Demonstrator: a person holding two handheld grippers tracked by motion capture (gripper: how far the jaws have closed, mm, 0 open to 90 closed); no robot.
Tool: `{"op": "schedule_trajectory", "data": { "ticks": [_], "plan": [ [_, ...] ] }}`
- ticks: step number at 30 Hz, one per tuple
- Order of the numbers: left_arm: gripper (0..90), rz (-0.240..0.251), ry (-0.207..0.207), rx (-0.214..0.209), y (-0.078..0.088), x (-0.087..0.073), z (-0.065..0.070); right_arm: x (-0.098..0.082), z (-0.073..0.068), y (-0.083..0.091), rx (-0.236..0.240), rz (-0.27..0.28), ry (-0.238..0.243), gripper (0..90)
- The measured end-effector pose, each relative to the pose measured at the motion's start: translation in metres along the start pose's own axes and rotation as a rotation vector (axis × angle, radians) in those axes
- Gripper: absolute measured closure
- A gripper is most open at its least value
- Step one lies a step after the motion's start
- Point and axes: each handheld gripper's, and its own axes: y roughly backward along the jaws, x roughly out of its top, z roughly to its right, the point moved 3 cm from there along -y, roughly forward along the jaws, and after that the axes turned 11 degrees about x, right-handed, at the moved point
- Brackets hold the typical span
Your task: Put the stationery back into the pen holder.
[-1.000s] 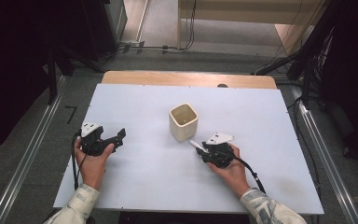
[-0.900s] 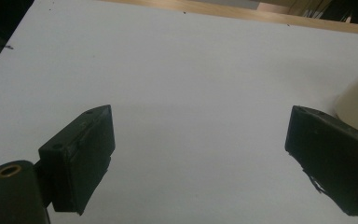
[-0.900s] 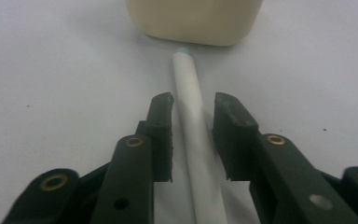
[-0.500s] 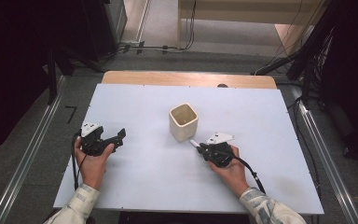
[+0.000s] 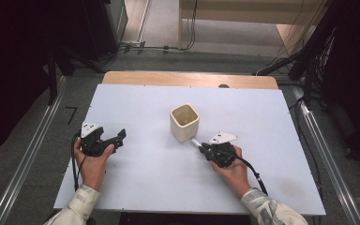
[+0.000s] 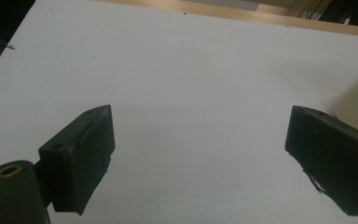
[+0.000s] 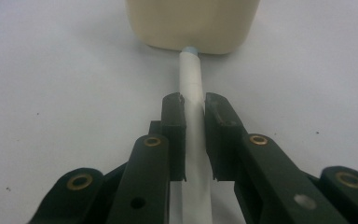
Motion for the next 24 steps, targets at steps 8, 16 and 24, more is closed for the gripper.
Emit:
{"op": "schedule_trajectory", "data": {
  "ticks": [8,16,24],
  "plan": [
    [9.1,0.000,0.002,-0.001,0.000,0.000,-0.001,0.004,-0.001,0.014,0.007,0.030,-0.005,76.6],
    [9.1,-0.001,0.002,0.001,0.000,0.000,-0.001,0.008,-0.004,0.031,0.019,0.061,-0.008,76.5],
    [9.1,-0.003,0.002,0.001,0.000,0.000,-0.001,0.011,-0.002,0.042,0.018,0.073,-0.016,76.6]
  ]
}}
